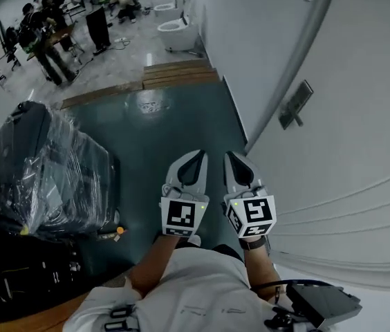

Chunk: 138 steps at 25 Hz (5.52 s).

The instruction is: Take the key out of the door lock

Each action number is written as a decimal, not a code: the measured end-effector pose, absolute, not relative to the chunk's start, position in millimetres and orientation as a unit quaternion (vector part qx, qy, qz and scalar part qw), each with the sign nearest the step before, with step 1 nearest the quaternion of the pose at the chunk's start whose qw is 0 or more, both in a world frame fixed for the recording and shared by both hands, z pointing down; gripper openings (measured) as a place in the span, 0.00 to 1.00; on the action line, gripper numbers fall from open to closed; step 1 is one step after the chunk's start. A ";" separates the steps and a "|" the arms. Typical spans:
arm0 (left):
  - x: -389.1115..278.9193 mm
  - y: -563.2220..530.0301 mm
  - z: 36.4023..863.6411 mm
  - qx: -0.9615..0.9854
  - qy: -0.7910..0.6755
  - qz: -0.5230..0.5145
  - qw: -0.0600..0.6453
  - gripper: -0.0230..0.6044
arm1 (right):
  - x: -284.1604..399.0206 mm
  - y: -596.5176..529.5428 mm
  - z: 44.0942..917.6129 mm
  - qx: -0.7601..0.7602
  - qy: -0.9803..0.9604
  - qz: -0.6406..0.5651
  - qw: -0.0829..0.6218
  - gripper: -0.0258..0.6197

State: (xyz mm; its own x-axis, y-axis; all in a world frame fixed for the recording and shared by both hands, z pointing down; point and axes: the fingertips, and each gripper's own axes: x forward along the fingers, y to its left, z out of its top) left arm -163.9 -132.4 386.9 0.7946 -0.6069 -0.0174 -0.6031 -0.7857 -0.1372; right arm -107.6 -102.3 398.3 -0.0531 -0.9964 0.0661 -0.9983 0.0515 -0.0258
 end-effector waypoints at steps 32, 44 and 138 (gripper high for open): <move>-148.4 -360.4 399.9 -0.882 0.472 0.006 0.018 0.04 | -89.7 -365.9 417.4 0.490 -0.860 0.133 -0.052 0.03; -89.2 -512.2 376.7 -0.946 0.320 0.048 -0.013 0.04 | -20.9 -502.1 410.1 0.622 -0.773 0.117 -0.050 0.03; 414.1 -323.7 435.3 -0.915 -0.403 0.009 -0.031 0.29 | 338.6 -248.0 688.8 0.788 -0.173 0.236 -0.541 0.29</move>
State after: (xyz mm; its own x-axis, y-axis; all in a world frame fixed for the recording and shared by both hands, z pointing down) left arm 414.1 -323.7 435.3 0.6747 0.7369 -0.0415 0.7380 -0.6730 0.0499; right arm 338.6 -248.0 688.8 0.8288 -0.5282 0.1847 -0.0172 -0.3540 -0.9351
